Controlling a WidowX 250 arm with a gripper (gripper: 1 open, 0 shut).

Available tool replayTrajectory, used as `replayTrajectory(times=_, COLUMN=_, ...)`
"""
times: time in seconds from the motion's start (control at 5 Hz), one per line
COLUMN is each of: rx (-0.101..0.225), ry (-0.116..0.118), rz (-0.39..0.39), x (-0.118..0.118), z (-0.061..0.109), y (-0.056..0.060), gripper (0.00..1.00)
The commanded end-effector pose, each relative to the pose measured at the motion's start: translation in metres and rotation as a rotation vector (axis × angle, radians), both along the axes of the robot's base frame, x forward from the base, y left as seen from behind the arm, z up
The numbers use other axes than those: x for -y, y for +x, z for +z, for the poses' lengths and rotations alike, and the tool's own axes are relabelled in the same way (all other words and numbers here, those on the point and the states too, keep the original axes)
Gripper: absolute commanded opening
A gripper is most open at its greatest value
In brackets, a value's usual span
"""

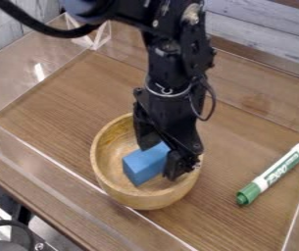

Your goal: Remove the green marker from inside the brown bowl and put it on the table

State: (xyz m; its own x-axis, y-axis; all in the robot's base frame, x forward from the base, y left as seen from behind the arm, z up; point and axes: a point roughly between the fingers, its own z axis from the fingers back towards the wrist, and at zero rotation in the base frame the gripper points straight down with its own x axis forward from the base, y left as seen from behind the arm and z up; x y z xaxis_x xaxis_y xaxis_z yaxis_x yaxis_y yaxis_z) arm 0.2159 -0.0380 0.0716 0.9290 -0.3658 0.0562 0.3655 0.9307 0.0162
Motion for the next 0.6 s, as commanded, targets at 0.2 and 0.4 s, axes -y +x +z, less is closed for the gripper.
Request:
replayTrajectory(times=0.2, rx=0.024, ry=-0.007, rz=0.015, x=-0.0025, z=0.0015, y=0.0043, gripper=1.00)
replayTrajectory(times=0.4, rx=0.024, ry=-0.008, rz=0.019, x=-0.0033, z=0.0002, y=0.0046, gripper=1.00)
